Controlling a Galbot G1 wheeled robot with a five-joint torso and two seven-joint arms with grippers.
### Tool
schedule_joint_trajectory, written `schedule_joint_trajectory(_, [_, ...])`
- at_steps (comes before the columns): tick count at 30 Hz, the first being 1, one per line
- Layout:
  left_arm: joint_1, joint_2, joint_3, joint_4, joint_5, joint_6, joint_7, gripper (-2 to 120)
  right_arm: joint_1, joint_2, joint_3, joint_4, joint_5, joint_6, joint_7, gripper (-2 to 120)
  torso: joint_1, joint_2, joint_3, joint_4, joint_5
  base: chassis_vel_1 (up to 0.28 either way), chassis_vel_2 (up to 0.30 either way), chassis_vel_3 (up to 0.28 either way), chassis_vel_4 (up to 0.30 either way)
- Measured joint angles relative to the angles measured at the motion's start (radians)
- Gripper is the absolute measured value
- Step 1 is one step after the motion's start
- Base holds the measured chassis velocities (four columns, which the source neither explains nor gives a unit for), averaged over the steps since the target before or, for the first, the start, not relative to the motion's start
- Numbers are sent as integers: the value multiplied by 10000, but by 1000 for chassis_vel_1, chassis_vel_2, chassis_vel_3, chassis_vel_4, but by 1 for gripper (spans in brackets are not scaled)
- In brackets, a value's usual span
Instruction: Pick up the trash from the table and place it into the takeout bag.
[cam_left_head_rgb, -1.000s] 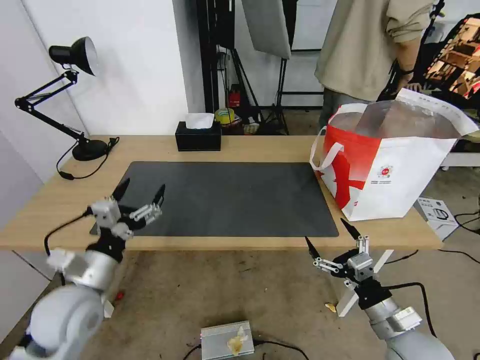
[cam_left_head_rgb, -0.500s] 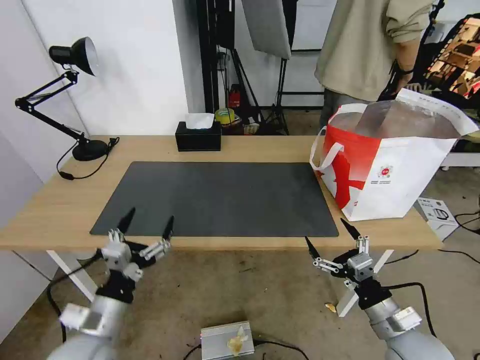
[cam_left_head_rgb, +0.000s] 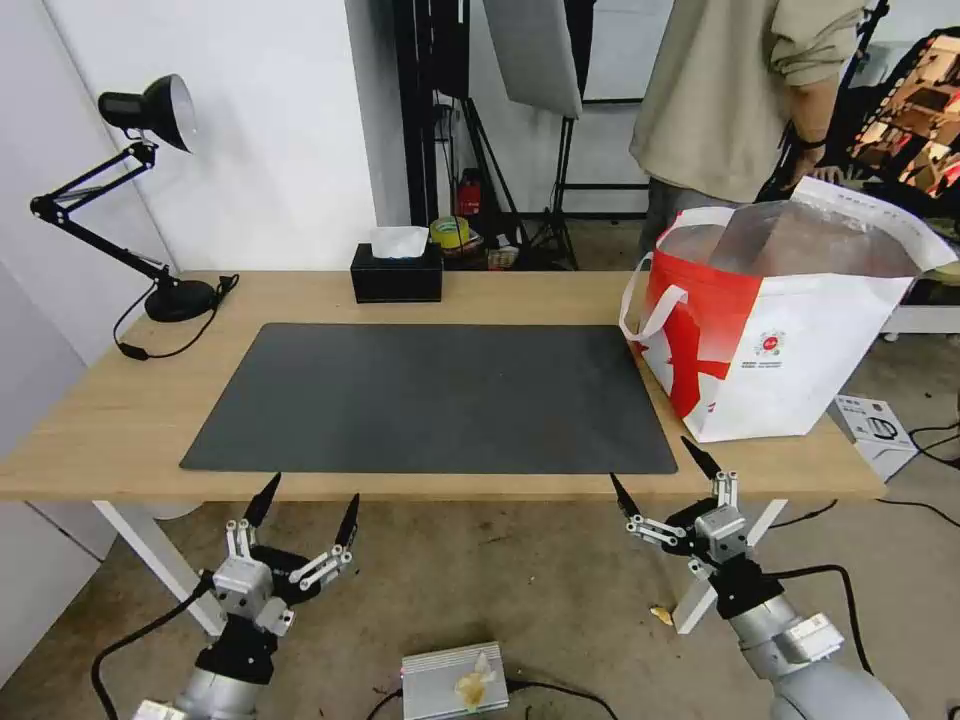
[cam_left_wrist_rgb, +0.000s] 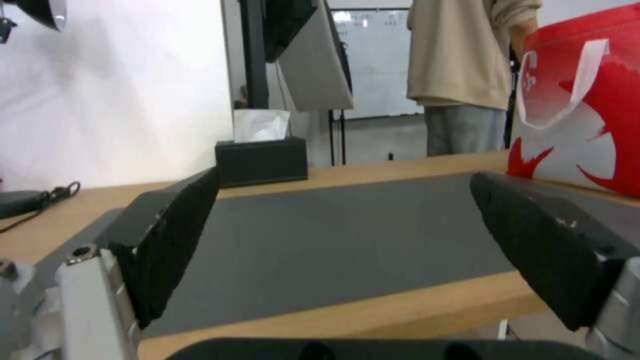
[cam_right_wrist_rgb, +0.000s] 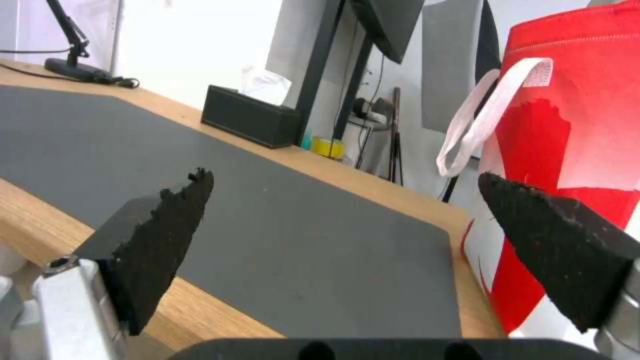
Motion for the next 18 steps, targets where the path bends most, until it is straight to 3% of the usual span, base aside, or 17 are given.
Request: schedule_joint_trajectory(18, [-93, 196, -287, 395, -82, -372, 299, 100, 0, 0, 0, 0, 0, 0, 0, 100, 0, 0, 0, 0, -1, 0, 0, 0, 0])
